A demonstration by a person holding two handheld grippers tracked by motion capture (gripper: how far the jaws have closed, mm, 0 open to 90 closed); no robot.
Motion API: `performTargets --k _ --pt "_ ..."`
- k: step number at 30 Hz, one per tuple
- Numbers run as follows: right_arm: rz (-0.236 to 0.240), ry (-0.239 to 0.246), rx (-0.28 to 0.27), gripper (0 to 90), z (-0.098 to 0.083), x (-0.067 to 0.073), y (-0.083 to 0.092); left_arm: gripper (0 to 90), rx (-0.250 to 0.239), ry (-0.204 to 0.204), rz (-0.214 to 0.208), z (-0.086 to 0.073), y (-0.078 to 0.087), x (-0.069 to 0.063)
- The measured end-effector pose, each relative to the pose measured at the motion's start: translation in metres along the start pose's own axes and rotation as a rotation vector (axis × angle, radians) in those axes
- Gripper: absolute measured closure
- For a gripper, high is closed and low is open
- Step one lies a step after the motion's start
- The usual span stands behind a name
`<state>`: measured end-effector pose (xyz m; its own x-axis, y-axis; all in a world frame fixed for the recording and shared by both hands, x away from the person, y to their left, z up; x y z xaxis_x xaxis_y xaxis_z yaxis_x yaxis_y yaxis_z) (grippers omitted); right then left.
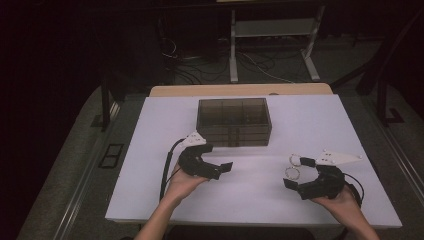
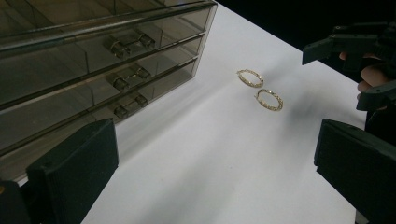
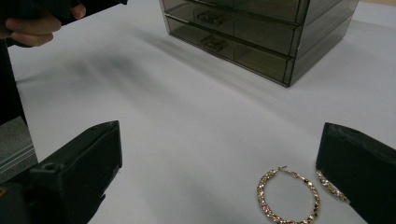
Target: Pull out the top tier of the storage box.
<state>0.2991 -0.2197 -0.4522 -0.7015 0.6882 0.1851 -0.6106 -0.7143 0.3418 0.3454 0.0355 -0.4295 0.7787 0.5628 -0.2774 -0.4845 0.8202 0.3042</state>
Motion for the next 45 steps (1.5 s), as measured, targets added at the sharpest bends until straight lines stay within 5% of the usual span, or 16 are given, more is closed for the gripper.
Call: performTargets --k 14,15,27,45 --pt "0.003 0.001 0.003 0.0 0.000 0.001 -0.001 0.0 -0.005 0.135 -0.011 0.004 -0.013 0.006" --pt "0.004 0.001 0.004 0.0 0.000 0.001 -0.001 0.0 -0.015 0.177 -0.011 0.005 -0.015 0.008" --pt "0.004 0.000 0.005 0.0 -0.001 0.001 -0.001 0.0 -0.074 0.354 0.016 0.010 -0.023 0.017" --pt "0.009 0.002 0.009 0.0 -0.001 0.002 -0.002 0.6 -0.138 0.522 0.067 0.011 -0.036 0.028"
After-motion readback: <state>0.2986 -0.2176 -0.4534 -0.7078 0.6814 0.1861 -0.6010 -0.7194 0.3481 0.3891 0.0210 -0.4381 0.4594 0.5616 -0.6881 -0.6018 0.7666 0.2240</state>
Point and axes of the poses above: each handheld gripper's, and its own axes: y roughly backward along the jaws, z roughly out of its top, x roughly to its left, the point moved 8 cm from there along -y, roughly forward along the jaws, and after that the axes turned 11 degrees about -x, right-handed, at the moved point
